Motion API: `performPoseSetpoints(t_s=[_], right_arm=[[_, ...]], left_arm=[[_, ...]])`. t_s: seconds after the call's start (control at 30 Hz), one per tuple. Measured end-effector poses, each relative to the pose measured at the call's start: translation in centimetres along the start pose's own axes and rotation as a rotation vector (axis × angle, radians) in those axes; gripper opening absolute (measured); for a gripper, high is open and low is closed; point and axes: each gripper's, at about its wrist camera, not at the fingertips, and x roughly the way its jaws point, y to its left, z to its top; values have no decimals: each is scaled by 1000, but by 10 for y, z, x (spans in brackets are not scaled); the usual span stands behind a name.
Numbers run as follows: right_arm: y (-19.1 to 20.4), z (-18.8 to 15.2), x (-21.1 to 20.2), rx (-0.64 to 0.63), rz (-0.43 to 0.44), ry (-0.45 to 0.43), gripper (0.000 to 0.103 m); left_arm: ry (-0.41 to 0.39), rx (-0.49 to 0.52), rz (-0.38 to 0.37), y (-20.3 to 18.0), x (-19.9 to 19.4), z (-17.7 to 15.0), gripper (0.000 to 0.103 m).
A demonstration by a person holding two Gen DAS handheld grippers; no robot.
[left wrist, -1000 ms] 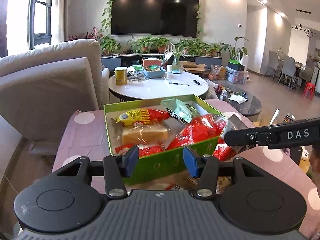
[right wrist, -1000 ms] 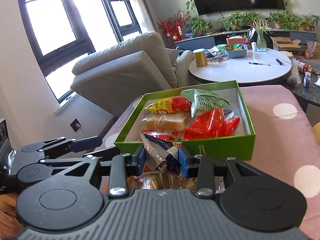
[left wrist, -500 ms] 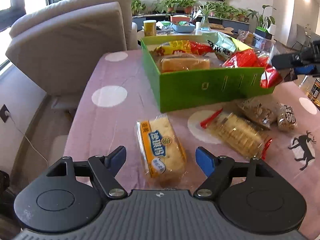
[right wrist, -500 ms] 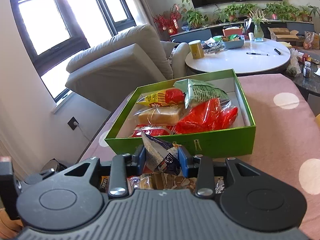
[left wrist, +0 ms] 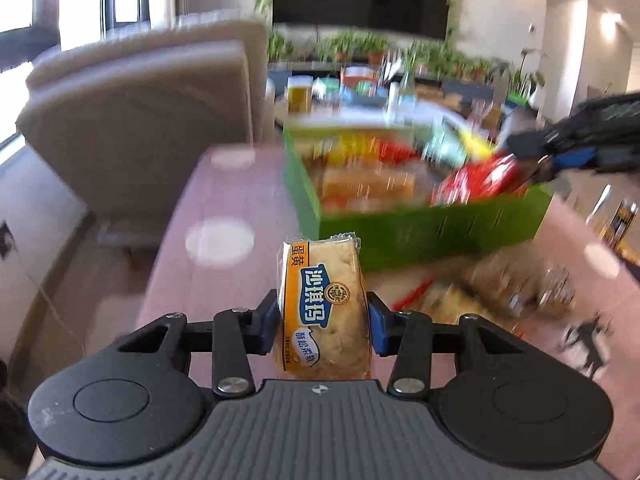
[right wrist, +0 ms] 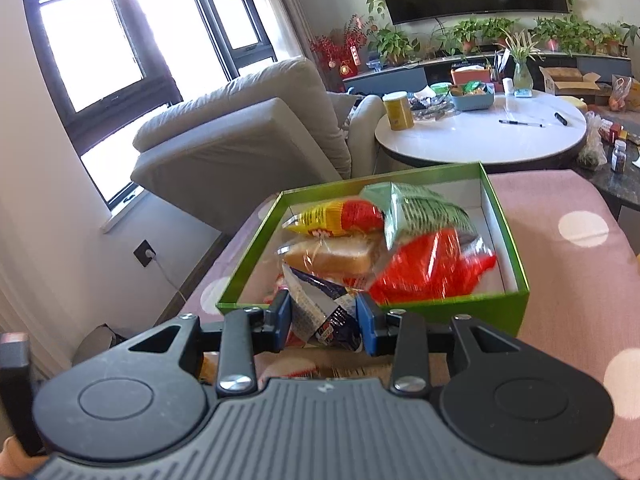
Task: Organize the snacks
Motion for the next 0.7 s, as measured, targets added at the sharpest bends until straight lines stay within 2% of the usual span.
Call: performPoseSetpoints(t_s=[0.1,0.23,0.33,0.4,0.7], right_arm=[[4,11,5,-2,4,-22,41],[6,23,14,4,-18,-44,41],[4,28,23,14,-35,-41,41],[0,29,26,25,-42,-36,41],[-17,27,46,63,-51,-11,41]], left_arm=[[-51,-11,-28,-3,-4,22,41],[-89,11,-35,-14,9,50,41],[-85,2,-66,-20,28,69,41],[-79,13,-57,-23,39,76,41],[-34,-8,-54,-20,82,87,41]])
